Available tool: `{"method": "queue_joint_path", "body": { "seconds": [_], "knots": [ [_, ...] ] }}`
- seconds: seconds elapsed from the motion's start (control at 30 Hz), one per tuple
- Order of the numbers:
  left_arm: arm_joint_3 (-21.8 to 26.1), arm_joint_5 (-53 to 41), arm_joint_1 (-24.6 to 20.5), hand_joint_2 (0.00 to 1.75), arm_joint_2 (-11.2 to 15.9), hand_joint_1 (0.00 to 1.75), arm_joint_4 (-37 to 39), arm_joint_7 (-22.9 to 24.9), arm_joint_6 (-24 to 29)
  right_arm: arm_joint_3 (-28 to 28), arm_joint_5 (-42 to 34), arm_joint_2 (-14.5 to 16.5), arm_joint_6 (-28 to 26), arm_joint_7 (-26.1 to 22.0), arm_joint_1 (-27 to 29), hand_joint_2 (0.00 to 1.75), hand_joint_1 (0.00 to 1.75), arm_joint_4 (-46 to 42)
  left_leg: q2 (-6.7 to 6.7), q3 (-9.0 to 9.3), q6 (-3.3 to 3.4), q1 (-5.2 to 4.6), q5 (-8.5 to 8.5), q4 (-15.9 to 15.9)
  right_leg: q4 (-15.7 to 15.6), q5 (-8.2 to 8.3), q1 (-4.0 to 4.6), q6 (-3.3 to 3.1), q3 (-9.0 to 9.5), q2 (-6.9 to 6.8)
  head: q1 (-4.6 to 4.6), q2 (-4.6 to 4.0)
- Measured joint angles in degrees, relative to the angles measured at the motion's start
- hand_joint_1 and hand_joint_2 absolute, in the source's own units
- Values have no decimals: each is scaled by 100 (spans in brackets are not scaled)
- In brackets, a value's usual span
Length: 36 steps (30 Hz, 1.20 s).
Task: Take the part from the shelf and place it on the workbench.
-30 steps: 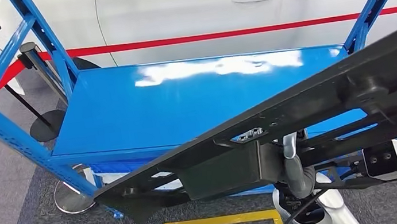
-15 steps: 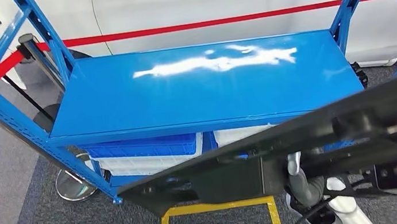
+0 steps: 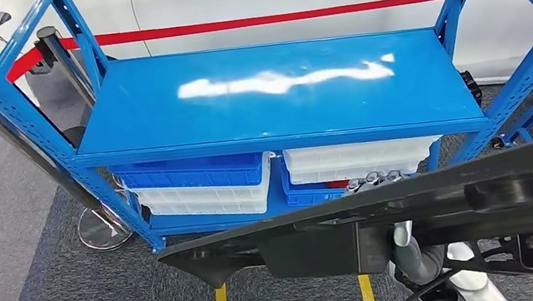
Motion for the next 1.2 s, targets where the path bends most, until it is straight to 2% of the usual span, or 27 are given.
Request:
{"method": "queue_joint_path", "body": {
  "seconds": [0.03, 0.1, 0.13, 0.17, 0.2, 0.23, 0.27, 0.3, 0.37, 0.4, 0.47, 0.5, 0.57, 0.63, 0.67, 0.7, 0.73, 0.77, 0.8, 0.87, 0.9, 0.93, 1.0, 1.03, 1.07, 1.13, 1.2],
  "knots": [
    [-9, -15, -8, 175, 1, 0, 0, -3, -15, 0, 26, -5, -38, 7, 0, 175, 169, -27, 15, -61, 32, 16, 78, -21, 144, -209, -8, 33, -57, 11, 5, 0],
    [-28, -39, -20, 175, 3, 0, 0, -4, -39, 0, 91, -13, -99, 11, 5, 175, 169, -67, 33, -224, 74, 24, 223, -21, 736, -811, -40, 94, -223, 23, 11, 0],
    [-34, -45, -22, 175, 3, 0, 0, 1, -45, 0, 126, -21, -125, 9, 11, 175, 169, -86, 37, -322, 75, 24, 294, -9, 1099, -1015, -59, 123, -292, 23, 10, 0],
    [-37, -50, -21, 175, 3, 0, 0, 9, -48, 0, 158, -32, -146, 5, 17, 175, 169, -101, 39, -427, 68, 25, 363, 9, 1387, -1064, -75, 148, -319, 23, 10, 0],
    [-38, -53, -21, 175, 3, 0, 0, 21, -48, 0, 188, -44, -167, 3, 24, 175, 169, -121, 40, -541, 56, 29, 426, 37, 1535, -966, -91, 169, -276, 23, 10, 0],
    [-38, -55, -19, 175, 3, 0, 0, 39, -45, -2, 212, -57, -183, 2, 29, 175, 169, -142, 40, -651, 40, 34, 481, 72, 1500, -777, -106, 183, -147, 22, 10, 0],
    [-38, -61, -18, 175, 3, 0, 0, 55, -41, -8, 234, -73, -196, 2, 32, 175, 169, -166, 39, -751, 20, 39, 528, 114, 1274, -595, -119, 187, 79, 22, 10, 0],
    [-38, -67, -15, 175, 5, 0, 0, 69, -33, -21, 254, -88, -208, 2, 34, 175, 169, -196, 36, -838, -4, 39, 567, 160, 894, -531, -124, 180, 387, 23, 11, 0],
    [-38, -78, -9, 175, 13, 0, 0, 94, 9, -76, 283, -117, -218, 0, 48, 175, 169, -262, 28, -942, -66, 31, 648, 227, 93, -676, -104, 125, 934, 28, 7, 0],
    [-38, -78, -4, 175, 20, 0, 0, 110, 39, -110, 294, -128, -209, -3, 65, 175, 169, -290, 25, -966, -102, 32, 696, 234, -136, -766, -82, 89, 1065, 29, 6, 0],
    [-38, -78, 19, 175, 38, 0, 1, 151, 110, -186, 323, -143, -143, -8, 141, 175, 169, -329, 20, -996, -173, 43, 781, 216, -229, -723, -71, 2, 1040, 18, 9, 0],
    [-38, -76, 31, 175, 46, 0, 2, 169, 144, -231, 350, -146, -78, -10, 195, 175, 169, -345, 15, -1034, -202, 51, 711, 252, -240, -658, -77, -50, 985, 7, 8, 0],
    [-38, -71, 52, 175, 55, 0, 2, 195, 198, -332, 435, -134, 102, -10, 316, 175, 169, -381, 7, -1166, -241, 68, 267, 600, -267, -522, -97, -150, 840, -14, -2, 0],
    [-33, -57, 63, 175, 51, 0, 2, 214, 234, -450, 544, -82, 308, -9, 454, 175, 169, -420, 5, -1319, -267, 74, -251, 1289, -260, -410, -78, -190, 685, -21, -12, 0],
    [-30, -50, 68, 175, 49, 0, 2, 221, 246, -510, 593, -40, 384, -9, 527, 175, 169, -431, 5, -1364, -277, 74, -314, 1618, -250, -356, -69, -188, 608, -24, -13, 0],
    [-27, -46, 69, 175, 48, 0, 2, 225, 253, -562, 634, 0, 436, -9, 591, 175, 169, -439, 5, -1360, -283, 73, -246, 1845, -234, -303, -62, -182, 528, -29, -13, 0],
    [-26, -45, 70, 175, 47, 0, 2, 226, 255, -606, 663, 37, 461, -9, 639, 175, 169, -443, 5, -1278, -280, 73, -71, 1891, -212, -255, -59, -172, 447, -32, -13, 0],
    [-25, -44, 70, 175, 47, 0, 2, 227, 255, -641, 679, 62, 469, -9, 673, 175, 169, -446, 5, -1102, -268, 73, 121, 1737, -188, -213, -58, -160, 371, -31, -13, 0],
    [-25, -44, 67, 175, 47, 0, 2, 227, 255, -670, 686, 83, 470, -9, 697, 175, 169, -456, 3, -828, -247, 73, 212, 1393, -159, -178, -58, -143, 311, -30, -13, 0],
    [-25, -48, 54, 175, 46, 0, 2, 227, 255, -721, 695, 120, 482, -9, 735, 175, 169, -488, -4, -233, -199, 54, 92, 544, -97, -126, -43, -96, 233, -25, -12, 0],
    [-25, -58, 47, 175, 44, 0, 2, 228, 256, -743, 697, 137, 500, -10, 752, 175, 169, -507, -7, -53, -175, 40, -26, 250, -77, -98, -39, -61, 213, -26, -11, 0],
    [-26, -69, 44, 175, 41, 0, 2, 231, 257, -763, 698, 150, 524, -10, 768, 175, 169, -519, -8, 19, -151, 26, -95, 102, -69, -68, -36, -26, 199, -28, -9, 0],
    [-26, -92, 45, 175, 20, 0, 2, 243, 257, -817, 697, 162, 593, -11, 821, 175, 169, -532, -1, -13, -76, 42, -63, 39, -44, -55, -46, 50, 168, -22, -6, 0],
    [-26, -97, 48, 175, 9, 0, 2, 248, 257, -851, 698, 163, 629, -11, 850, 175, 169, -536, 6, -33, -36, 52, -21, 23, 48, -143, -54, 83, 124, -12, -1, 0],
    [-25, -103, 52, 175, -2, 0, 2, 251, 257, -887, 704, 163, 662, -11, 875, 175, 169, -538, 16, -59, 2, 62, 22, 8, 233, -299, -62, 115, 46, 0, 3, 0],
    [-25, -130, 61, 175, -9, 0, 2, 252, 248, -965, 744, 167, 712, -11, 915, 175, 169, -539, 40, -148, 43, 46, 87, 21, 938, -747, -80, 169, -230, 12, 10, 0],
    [-25, -158, 67, 175, -12, 0, 2, 252, 229, -1013, 814, 170, 733, -11, 946, 175, 169, -538, 60, -243, 55, 31, 135, 49, 1470, -963, -84, 195, -390, 13, 10, 0]
  ]
}}
